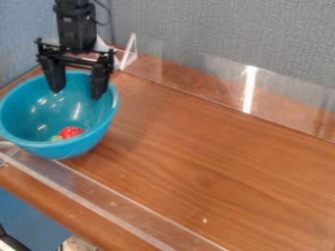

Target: Remove the strawberry from inside the blue bowl and put it on the table

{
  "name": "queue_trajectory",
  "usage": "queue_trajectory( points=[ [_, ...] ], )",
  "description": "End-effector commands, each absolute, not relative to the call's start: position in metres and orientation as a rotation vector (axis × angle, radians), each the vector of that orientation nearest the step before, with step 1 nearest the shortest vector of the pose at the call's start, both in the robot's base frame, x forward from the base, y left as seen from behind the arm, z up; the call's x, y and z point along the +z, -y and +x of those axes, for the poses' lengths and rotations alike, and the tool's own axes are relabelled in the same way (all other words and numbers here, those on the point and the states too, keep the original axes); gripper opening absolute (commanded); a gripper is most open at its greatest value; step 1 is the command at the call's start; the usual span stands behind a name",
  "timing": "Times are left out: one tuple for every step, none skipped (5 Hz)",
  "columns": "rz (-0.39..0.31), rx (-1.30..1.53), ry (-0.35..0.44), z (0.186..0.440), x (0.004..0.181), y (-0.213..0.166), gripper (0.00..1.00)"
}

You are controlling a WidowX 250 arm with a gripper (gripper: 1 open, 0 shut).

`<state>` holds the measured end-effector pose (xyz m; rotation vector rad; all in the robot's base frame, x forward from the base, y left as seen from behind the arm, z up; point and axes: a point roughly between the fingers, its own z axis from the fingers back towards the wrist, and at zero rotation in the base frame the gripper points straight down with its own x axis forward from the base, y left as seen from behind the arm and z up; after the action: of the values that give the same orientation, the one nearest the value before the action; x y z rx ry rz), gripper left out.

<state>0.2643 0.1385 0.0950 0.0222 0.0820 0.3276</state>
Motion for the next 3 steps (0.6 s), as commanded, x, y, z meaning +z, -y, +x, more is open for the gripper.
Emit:
queue_trajectory(
  points=[
    [0.033, 0.301, -0.035, 0.273, 0.106, -0.139, 1.0],
    [0.033, 0.265, -0.031, 0.279, 0.105, -0.134, 1.0],
    [0.037, 0.28, -0.026, 0.284, 0.101, -0.131, 1.0]
  ],
)
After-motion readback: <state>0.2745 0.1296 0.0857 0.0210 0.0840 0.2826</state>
